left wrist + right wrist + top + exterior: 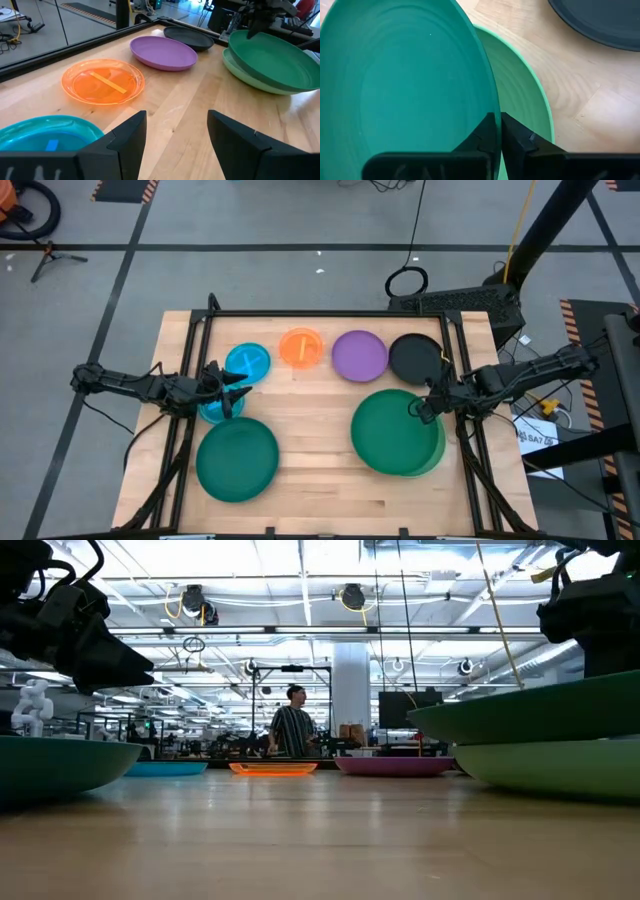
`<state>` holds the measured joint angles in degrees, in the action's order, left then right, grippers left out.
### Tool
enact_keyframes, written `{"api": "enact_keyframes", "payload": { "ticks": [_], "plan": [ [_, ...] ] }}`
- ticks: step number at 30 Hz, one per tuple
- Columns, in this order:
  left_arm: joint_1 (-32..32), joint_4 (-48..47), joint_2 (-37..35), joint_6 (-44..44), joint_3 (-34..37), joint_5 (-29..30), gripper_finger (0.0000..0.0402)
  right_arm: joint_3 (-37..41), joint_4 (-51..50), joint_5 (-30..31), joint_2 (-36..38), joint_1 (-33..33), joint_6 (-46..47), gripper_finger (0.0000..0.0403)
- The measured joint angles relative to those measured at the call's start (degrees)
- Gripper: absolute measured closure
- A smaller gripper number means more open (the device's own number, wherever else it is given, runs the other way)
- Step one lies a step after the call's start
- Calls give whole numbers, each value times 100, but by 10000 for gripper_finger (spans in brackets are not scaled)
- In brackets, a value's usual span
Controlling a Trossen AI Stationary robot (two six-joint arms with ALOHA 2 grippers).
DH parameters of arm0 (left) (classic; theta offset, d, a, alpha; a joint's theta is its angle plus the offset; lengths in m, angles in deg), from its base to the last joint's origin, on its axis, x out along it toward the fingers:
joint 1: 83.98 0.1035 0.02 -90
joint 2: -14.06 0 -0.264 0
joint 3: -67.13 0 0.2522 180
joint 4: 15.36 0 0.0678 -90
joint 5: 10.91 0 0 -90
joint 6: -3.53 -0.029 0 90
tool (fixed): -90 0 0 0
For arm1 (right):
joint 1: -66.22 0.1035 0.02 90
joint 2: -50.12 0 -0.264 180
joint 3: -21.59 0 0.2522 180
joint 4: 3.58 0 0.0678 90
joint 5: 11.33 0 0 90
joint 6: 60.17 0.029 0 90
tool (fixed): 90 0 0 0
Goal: Stack plastic plates
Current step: Stack the right dark green plate on top of the light green plate, then stack the dark green plate on top of the other dark green plate
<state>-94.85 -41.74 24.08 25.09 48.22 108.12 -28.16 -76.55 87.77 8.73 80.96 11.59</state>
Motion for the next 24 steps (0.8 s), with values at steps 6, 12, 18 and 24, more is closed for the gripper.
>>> {"api": "enact_keyframes", "payload": {
  "ticks": [6,12,18,24],
  "plan": [
    [1,1,-1,108,0,0,188,0,-98,-15,0,0,-34,369],
    [0,0,-2,270,0,0,188,-2,-150,-28,0,0,-43,333],
    [0,1,-1,442,0,0,188,-2,-17,89,-1,0,-19,298],
    [1,2,-2,646,0,0,188,4,1195,757,-50,-2,-520,292]
  ]
}}
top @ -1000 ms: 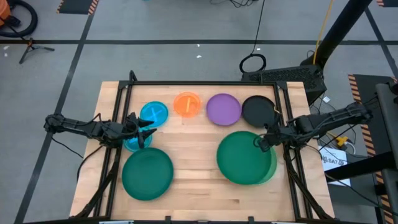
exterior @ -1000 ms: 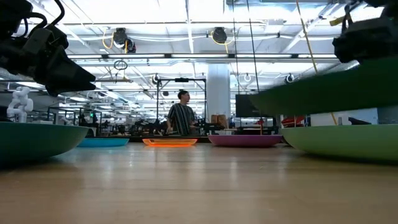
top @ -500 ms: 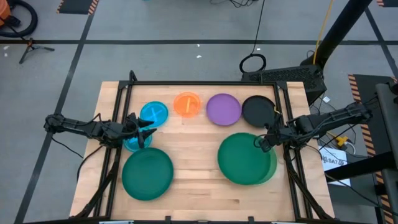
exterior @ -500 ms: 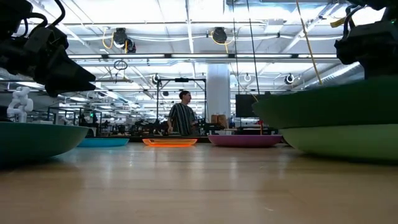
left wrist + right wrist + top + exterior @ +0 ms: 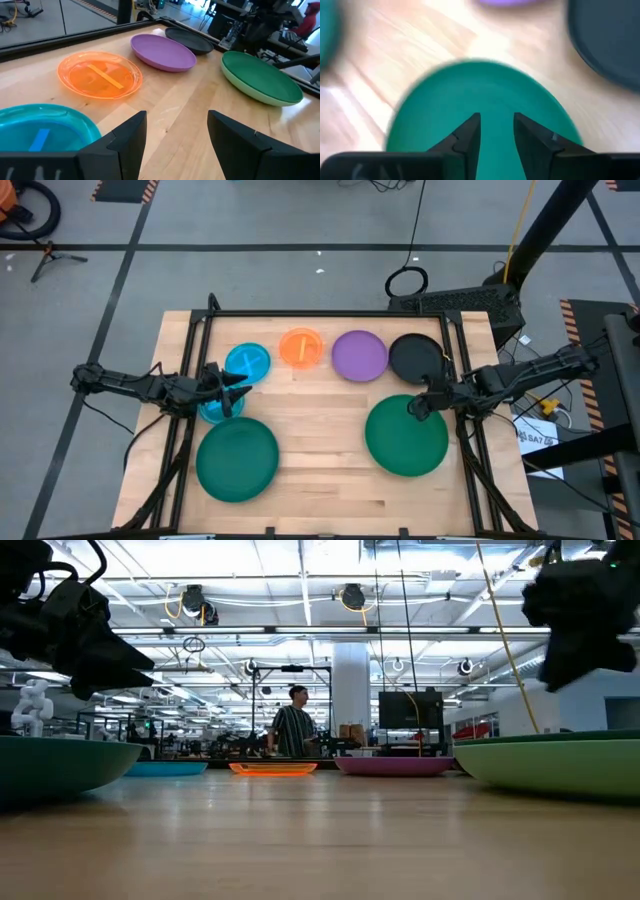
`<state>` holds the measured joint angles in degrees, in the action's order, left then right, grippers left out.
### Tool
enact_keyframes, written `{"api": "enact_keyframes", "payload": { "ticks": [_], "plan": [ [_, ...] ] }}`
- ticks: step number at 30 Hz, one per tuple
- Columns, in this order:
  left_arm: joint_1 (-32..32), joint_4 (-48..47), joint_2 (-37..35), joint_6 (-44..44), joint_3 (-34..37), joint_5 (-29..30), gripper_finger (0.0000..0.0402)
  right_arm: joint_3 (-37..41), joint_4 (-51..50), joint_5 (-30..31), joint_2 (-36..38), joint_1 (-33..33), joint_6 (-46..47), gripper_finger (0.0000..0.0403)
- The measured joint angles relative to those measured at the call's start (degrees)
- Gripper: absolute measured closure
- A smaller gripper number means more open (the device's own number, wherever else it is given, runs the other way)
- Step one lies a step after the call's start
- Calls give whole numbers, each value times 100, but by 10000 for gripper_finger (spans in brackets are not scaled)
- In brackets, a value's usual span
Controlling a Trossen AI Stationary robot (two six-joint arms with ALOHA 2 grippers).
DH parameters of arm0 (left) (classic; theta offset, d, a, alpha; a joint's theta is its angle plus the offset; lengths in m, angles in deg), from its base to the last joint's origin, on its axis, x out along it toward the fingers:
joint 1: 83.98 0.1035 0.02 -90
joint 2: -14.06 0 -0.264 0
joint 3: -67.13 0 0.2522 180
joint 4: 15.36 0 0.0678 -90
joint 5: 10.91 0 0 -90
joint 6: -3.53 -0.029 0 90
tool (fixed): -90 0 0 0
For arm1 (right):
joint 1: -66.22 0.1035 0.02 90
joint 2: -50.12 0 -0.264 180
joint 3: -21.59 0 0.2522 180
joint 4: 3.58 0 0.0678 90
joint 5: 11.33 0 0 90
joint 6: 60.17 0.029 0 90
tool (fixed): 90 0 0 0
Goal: Stack plastic plates
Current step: Stack the dark green plate on top of the other dark green plate
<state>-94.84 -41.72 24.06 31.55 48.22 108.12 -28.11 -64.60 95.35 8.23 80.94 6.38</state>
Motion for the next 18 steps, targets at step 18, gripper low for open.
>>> {"api": "enact_keyframes", "payload": {
  "ticks": [18],
  "plan": [
    [-147,42,2,1381,0,-203,188,-7,6345,1031,-2601,229,-4469,300]
  ]
}}
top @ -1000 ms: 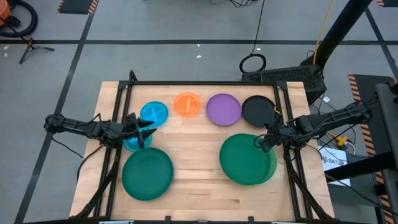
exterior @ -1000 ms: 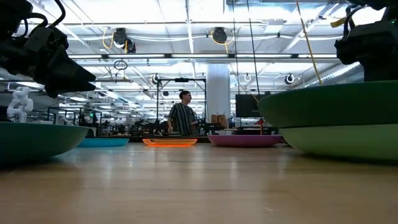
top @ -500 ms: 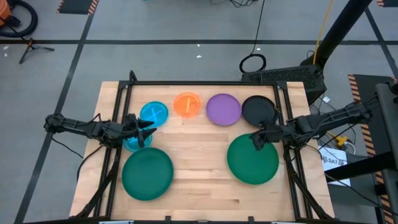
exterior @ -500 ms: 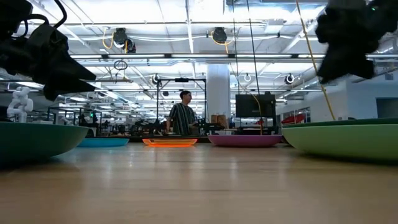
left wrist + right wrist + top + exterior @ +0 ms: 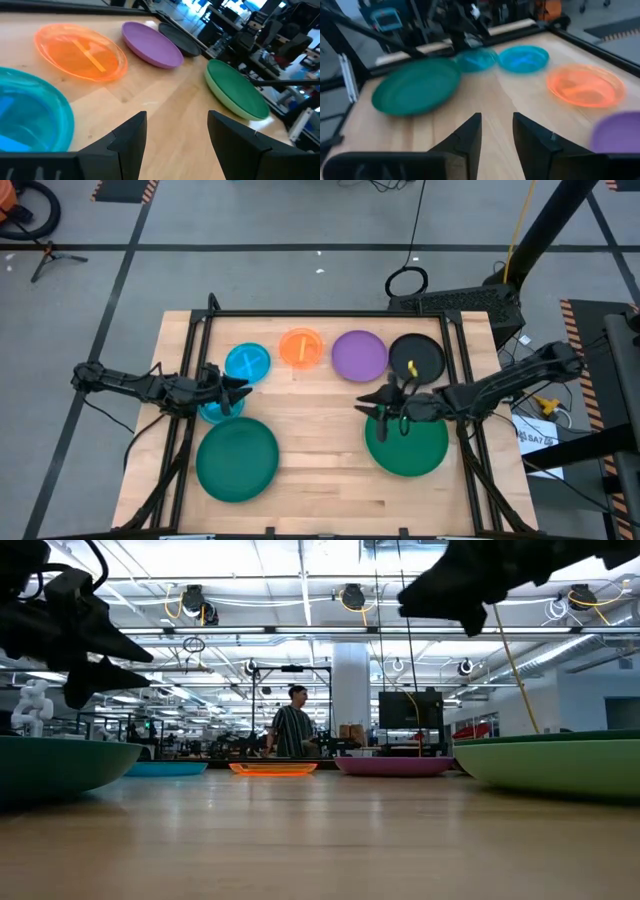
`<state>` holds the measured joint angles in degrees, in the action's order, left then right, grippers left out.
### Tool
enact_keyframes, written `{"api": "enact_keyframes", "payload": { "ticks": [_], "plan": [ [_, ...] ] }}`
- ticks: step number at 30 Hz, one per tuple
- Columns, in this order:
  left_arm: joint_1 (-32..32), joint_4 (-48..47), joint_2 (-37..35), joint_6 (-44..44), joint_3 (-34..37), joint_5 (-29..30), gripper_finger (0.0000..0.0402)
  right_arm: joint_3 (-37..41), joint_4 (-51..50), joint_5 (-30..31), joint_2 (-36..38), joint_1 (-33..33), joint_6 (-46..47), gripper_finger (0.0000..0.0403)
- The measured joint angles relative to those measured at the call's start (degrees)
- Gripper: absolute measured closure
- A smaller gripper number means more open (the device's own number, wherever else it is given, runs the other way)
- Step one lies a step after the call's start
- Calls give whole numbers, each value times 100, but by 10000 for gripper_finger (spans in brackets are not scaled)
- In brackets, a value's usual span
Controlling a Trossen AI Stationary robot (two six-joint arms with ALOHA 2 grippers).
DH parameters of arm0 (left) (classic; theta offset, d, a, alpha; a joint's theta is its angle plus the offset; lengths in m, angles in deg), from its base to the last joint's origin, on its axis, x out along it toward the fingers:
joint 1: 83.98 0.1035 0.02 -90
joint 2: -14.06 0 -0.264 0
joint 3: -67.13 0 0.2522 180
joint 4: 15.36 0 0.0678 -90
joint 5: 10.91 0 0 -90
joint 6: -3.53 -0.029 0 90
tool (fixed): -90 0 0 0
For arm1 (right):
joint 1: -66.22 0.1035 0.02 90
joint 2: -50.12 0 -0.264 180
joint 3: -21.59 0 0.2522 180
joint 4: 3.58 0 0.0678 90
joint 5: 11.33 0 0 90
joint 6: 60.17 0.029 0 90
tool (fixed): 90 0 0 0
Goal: Stack plastic plates
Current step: Stack the dark green plate on top of the other dark green plate
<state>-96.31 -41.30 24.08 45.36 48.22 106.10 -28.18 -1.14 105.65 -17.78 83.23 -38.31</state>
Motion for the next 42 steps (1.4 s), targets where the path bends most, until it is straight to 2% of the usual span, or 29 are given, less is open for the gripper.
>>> {"api": "enact_keyframes", "payload": {
  "ticks": [10,15,19,21,26,33,37,42],
  "plan": [
    [-71,7,-2,11,0,47,188,-17,2229,-24,-1707,-227,58,300],
    [-73,4,-2,0,0,72,188,-505,2102,-469,-2078,-595,-11,300],
    [-64,2,-2,-431,0,517,188,-1005,2010,-894,-2474,-656,-127,300],
    [-31,39,0,-610,0,690,188,-1285,1966,-921,-2707,-626,-145,300],
    [32,461,0,-767,-90,676,188,-2233,764,-931,-3220,-614,114,300],
    [30,432,-1,-1642,-1023,640,188,-3771,-1429,-910,-3889,-764,867,300],
    [19,132,0,-2168,-1518,631,188,-4332,-1950,-922,-4212,-812,982,300],
    [19,-65,0,-2588,-1860,647,188,-4817,-1947,-918,-4494,-932,1010,298]
  ]
}}
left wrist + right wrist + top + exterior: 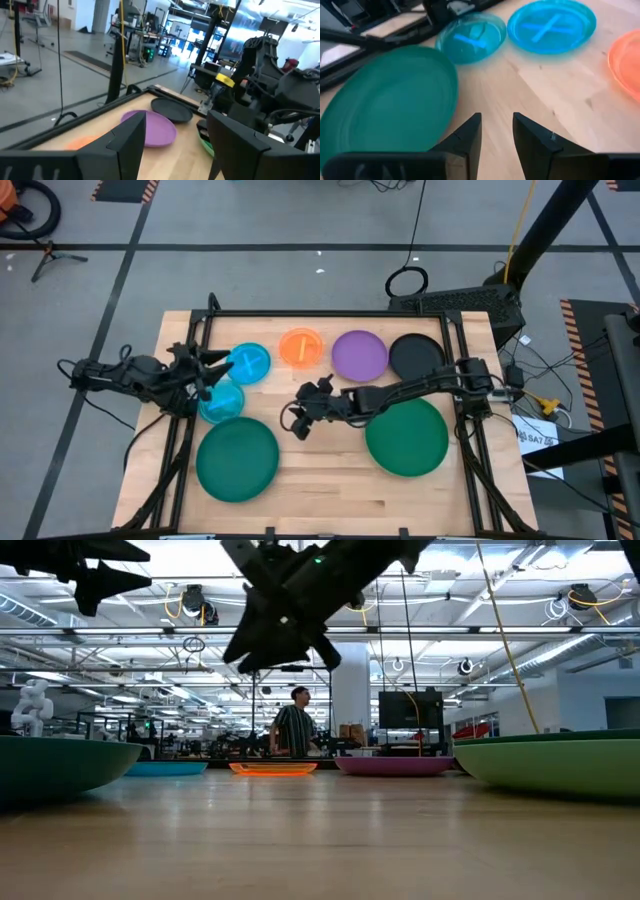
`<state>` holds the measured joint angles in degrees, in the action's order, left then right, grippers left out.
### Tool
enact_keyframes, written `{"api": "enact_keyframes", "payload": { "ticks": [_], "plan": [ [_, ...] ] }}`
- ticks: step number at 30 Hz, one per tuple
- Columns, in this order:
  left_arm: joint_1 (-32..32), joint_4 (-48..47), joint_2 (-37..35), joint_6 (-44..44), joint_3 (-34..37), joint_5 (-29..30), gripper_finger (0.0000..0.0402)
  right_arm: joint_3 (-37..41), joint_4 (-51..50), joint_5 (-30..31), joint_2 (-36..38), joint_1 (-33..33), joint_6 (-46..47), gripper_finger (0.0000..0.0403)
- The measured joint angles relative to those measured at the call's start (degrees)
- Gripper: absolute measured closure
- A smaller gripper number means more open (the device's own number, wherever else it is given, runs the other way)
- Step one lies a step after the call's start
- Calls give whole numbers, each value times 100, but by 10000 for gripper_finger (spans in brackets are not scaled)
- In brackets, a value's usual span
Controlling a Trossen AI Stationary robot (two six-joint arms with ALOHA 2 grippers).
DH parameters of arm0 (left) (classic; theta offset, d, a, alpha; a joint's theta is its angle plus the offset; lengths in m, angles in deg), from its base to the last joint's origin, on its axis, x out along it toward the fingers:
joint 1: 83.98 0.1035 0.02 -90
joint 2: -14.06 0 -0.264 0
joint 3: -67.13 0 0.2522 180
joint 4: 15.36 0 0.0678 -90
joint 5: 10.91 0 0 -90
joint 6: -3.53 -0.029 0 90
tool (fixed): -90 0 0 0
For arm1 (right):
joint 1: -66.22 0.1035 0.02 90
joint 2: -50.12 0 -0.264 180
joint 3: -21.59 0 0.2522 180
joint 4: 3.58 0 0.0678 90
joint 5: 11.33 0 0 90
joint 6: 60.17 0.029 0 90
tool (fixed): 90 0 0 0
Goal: Stack plastic plates
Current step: Stack the dark green plate on top of the other dark green plate
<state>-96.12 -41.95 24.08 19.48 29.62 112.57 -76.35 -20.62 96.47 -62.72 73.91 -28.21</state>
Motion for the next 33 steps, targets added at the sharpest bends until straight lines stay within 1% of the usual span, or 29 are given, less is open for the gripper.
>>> {"api": "enact_keyframes", "payload": {
  "ticks": [3,8,12,14,16,24,27,33],
  "plan": [
    [1,-45,3,-156,-7,1,188,-166,0,-4,-91,-60,-189,288],
    [1,-37,2,-390,-7,20,188,-179,317,17,-150,-155,-253,258],
    [2,-33,2,-464,-7,26,188,-181,936,-15,-395,-227,-262,238],
    [2,-27,4,-535,-7,62,188,-255,1126,-158,-583,-280,-266,233],
    [0,-30,3,-550,-7,91,188,-376,1052,-204,-741,-318,-266,230],
    [2,-75,4,-560,-7,111,188,-1202,759,-781,-1382,-452,-271,229],
    [4,-113,4,-553,-7,111,188,-1420,557,-894,-1543,-480,-272,229],
    [5,-186,4,-438,-7,111,188,-1792,125,-903,-1785,-533,-290,229]
  ]
}}
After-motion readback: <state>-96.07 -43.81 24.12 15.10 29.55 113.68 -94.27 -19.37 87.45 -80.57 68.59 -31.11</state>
